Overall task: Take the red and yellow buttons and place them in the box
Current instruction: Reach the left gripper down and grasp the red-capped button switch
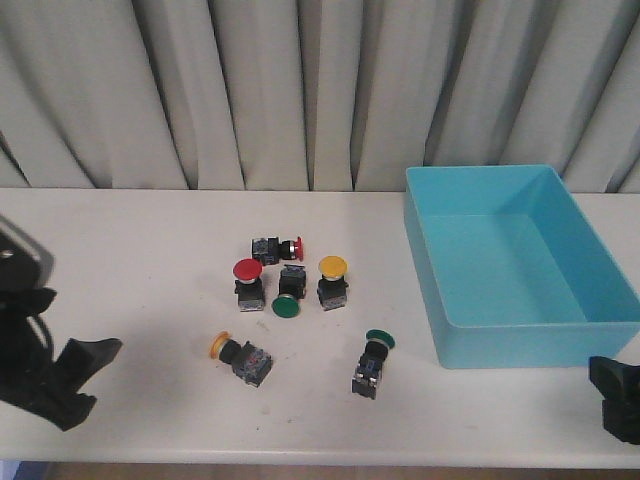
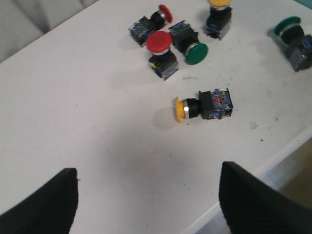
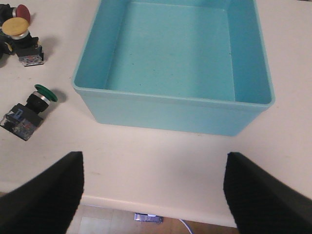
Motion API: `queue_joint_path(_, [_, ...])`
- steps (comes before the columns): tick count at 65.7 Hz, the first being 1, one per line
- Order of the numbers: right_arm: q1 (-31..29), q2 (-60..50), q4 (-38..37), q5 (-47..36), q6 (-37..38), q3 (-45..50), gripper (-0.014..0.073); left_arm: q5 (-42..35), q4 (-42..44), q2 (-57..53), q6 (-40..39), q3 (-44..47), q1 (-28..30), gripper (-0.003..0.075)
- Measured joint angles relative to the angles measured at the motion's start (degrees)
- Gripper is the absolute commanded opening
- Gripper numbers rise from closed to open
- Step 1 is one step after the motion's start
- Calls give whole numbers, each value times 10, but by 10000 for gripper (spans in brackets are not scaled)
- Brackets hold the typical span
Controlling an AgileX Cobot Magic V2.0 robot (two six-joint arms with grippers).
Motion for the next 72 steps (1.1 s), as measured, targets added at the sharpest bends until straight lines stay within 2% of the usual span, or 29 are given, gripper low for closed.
queue_joint_path(9, [0, 0, 0, 0, 0, 0, 583, 19, -1, 101, 92, -76, -21, 585])
queue_joint_path(33, [0, 0, 0, 0, -2, 0, 583, 131, -3, 364, 219, -304, -24, 585])
queue_joint_path(49, [0, 0, 0, 0, -2, 0, 583, 180, -31, 488, 298, -431, -22, 585])
queue_joint_path(61, [0, 0, 0, 0, -2, 0, 583, 226, -89, 573, 364, -528, -2, 585])
queue_joint_path(72, [0, 0, 0, 1, -2, 0, 583, 257, -103, 643, 400, -602, 10, 585])
